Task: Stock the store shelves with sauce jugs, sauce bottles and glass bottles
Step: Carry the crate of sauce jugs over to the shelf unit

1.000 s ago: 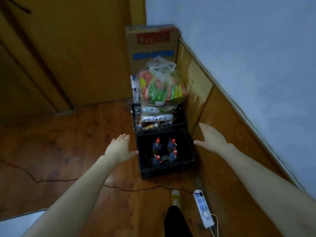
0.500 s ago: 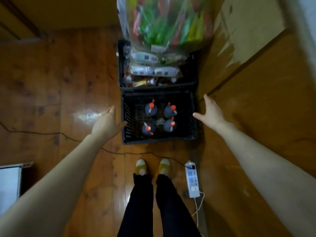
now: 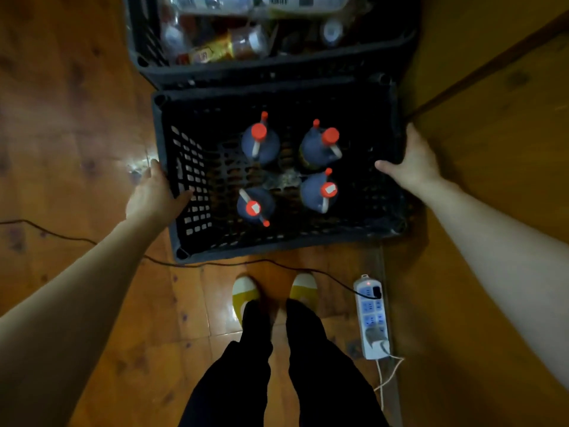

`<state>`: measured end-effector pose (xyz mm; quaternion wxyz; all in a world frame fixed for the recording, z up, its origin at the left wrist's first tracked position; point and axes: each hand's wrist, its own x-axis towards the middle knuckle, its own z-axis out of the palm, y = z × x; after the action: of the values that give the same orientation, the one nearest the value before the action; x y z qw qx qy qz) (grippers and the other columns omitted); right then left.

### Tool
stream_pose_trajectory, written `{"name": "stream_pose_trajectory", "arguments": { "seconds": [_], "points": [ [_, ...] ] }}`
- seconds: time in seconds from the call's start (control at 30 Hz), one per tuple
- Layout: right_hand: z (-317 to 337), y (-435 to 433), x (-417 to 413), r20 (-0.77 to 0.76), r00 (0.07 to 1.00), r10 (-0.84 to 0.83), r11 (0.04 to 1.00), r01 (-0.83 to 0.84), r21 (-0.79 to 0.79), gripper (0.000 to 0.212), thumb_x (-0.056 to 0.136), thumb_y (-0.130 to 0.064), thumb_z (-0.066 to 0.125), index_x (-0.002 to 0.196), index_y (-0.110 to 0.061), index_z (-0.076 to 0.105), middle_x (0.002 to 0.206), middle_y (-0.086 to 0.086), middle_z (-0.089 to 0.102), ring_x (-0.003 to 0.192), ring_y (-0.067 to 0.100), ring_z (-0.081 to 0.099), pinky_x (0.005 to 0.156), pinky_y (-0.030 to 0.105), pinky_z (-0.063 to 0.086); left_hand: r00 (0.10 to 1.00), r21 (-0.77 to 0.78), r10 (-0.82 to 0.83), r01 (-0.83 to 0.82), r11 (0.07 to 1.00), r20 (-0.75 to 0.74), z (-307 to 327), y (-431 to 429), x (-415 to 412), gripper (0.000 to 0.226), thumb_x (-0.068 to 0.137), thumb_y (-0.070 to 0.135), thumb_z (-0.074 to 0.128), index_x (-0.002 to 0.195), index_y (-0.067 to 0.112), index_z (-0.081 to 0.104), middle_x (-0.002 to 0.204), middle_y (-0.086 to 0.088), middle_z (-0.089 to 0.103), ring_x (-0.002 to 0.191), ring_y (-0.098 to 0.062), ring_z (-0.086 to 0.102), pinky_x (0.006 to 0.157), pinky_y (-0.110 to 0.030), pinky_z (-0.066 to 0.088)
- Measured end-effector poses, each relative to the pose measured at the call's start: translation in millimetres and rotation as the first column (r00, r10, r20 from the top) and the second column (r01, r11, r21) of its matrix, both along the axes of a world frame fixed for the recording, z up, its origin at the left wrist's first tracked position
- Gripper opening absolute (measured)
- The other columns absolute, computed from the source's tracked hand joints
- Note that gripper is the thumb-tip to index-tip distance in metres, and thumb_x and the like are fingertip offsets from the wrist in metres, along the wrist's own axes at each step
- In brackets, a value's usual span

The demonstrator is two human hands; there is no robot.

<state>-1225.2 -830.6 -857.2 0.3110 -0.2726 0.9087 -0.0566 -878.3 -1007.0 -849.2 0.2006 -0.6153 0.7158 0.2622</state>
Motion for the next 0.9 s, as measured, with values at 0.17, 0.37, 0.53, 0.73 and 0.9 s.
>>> {"name": "stream_pose_trajectory", "arguments": {
  "seconds": [0.17, 0.37, 0.53, 0.73, 0.9],
  "points": [
    [-36.8, 4.4, -3.7, 0.038, 0.997, -0.071, 0.997, 0.072, -0.018, 0.089, 0.084, -0.024, 0.066, 0.148, -0.015, 0.005, 0.15, 0.014, 0.028, 0.137, 0.031, 0.03, 0.112, 0.039, 0.028, 0.973, -0.019, 0.165, -0.17, 0.985, -0.158, -40.5, 3.9, 1.3, 0.074, 0.082, 0.015, 0.067, 0.138, 0.003, 0.02, 0.131, -0.026, 0.045, 0.115, -0.044, 0.049, 0.086, -0.05, 0.045],
    [-51.7, 17.5, 5.4, -0.001, 0.989, -0.151, 0.976, 0.149, -0.161, 0.076, 0.091, -0.01, 0.054, 0.148, -0.026, 0.006, 0.15, 0.007, 0.03, 0.135, 0.027, 0.034, 0.11, 0.033, 0.028, 0.864, 0.013, 0.301, -0.324, 0.946, -0.404, -48.5, 18.6, 11.3, 0.079, 0.087, 0.001, 0.054, 0.147, 0.027, 0.01, 0.144, -0.01, 0.04, 0.128, -0.032, 0.041, 0.095, -0.033, 0.036],
    [-59.9, 19.4, 3.0, 0.009, 0.981, -0.193, 0.95, 0.189, -0.249, 0.069, 0.093, -0.007, 0.05, 0.148, -0.025, 0.013, 0.15, 0.005, 0.03, 0.136, 0.022, 0.031, 0.111, 0.03, 0.026, 0.795, 0.04, 0.383, -0.414, 0.909, -0.47, -59.3, 17.8, 15.4, 0.07, 0.089, 0.005, 0.055, 0.146, 0.024, 0.018, 0.141, -0.007, 0.044, 0.127, -0.022, 0.042, 0.094, -0.025, 0.034],
    [-58.9, 25.6, 5.8, 0.089, 0.952, -0.293, 0.902, 0.307, -0.303, 0.065, 0.09, -0.002, 0.053, 0.145, -0.02, 0.025, 0.146, 0.009, 0.035, 0.127, 0.024, 0.044, 0.106, 0.044, 0.04, 0.774, 0.054, 0.399, -0.43, 0.901, -0.491, -50.1, 17.2, 23.5, 0.052, 0.088, 0.0, 0.054, 0.135, 0.011, 0.035, 0.113, 0.001, 0.05, 0.104, -0.012, 0.046, 0.085, -0.023, 0.039],
    [-11.9, 35.4, 26.5, 0.119, 0.952, -0.284, 0.899, 0.307, -0.313, 0.06, 0.089, 0.002, 0.052, 0.142, -0.019, 0.032, 0.137, 0.008, 0.046, 0.099, 0.023, 0.061, 0.094, 0.038, 0.049, 0.73, 0.128, 0.484, -0.488, 0.863, -0.482, -6.0, 32.4, 50.3, 0.058, 0.086, -0.003, 0.054, 0.138, 0.016, 0.035, 0.123, -0.003, 0.053, 0.116, -0.021, 0.05, 0.1, -0.042, 0.044]
  ]
}}
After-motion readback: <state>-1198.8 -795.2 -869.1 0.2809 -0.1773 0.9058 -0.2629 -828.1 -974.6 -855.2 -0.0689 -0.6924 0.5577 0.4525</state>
